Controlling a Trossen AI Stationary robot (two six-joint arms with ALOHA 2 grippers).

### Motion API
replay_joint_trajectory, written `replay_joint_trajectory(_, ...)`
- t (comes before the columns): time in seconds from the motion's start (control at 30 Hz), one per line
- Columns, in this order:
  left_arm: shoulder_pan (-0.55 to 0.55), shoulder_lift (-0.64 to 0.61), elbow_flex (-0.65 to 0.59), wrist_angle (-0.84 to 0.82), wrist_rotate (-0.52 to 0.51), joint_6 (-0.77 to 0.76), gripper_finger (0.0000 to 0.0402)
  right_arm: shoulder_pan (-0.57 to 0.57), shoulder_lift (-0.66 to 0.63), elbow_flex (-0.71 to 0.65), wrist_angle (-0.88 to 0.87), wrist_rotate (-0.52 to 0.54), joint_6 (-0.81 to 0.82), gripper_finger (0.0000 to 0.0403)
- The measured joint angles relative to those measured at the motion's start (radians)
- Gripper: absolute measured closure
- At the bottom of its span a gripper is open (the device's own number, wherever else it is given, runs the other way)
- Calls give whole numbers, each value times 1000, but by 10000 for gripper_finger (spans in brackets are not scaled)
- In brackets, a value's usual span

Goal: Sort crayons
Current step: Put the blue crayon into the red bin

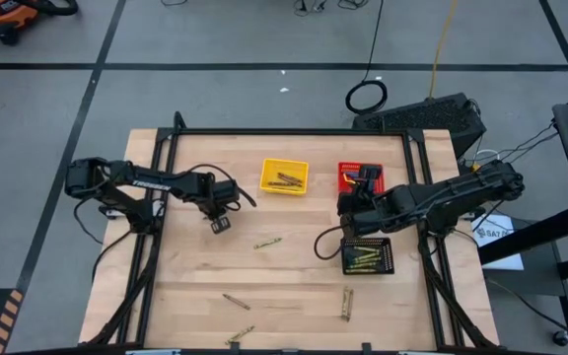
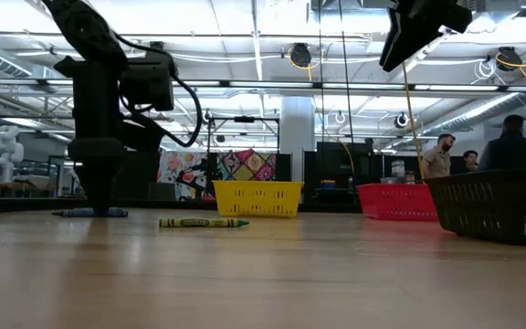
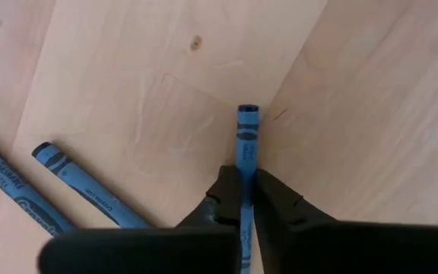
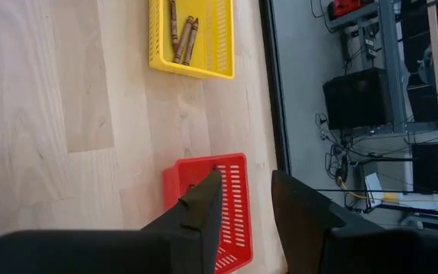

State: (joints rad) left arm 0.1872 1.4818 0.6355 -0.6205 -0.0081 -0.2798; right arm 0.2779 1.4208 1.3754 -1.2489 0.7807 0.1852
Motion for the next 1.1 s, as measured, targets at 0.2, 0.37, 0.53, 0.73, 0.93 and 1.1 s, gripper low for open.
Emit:
replay_joint_trajectory(0.2, -10, 0, 1, -14, 18, 5, 395, -4, 0, 0, 0, -47, 0, 300)
replay_joint_trajectory(0.37, -12, -8, 31, -62, 39, 27, 397, -25, 0, 0, 4, -174, 11, 300)
replay_joint_trajectory(0.53, -19, -65, 51, -79, 148, 50, 398, -36, 0, 0, 25, -305, 12, 300)
replay_joint_trajectory(0.73, -50, -144, 56, -43, 182, 52, 398, -34, 0, 0, 151, -444, 12, 300)
replay_joint_trajectory(0.93, -87, -203, 56, 51, 166, 65, 398, -24, 0, 0, 313, -551, 12, 300)
replay_joint_trajectory(1.1, -114, -220, 57, 236, 168, 99, 398, 12, 6, 0, 380, -542, -5, 300)
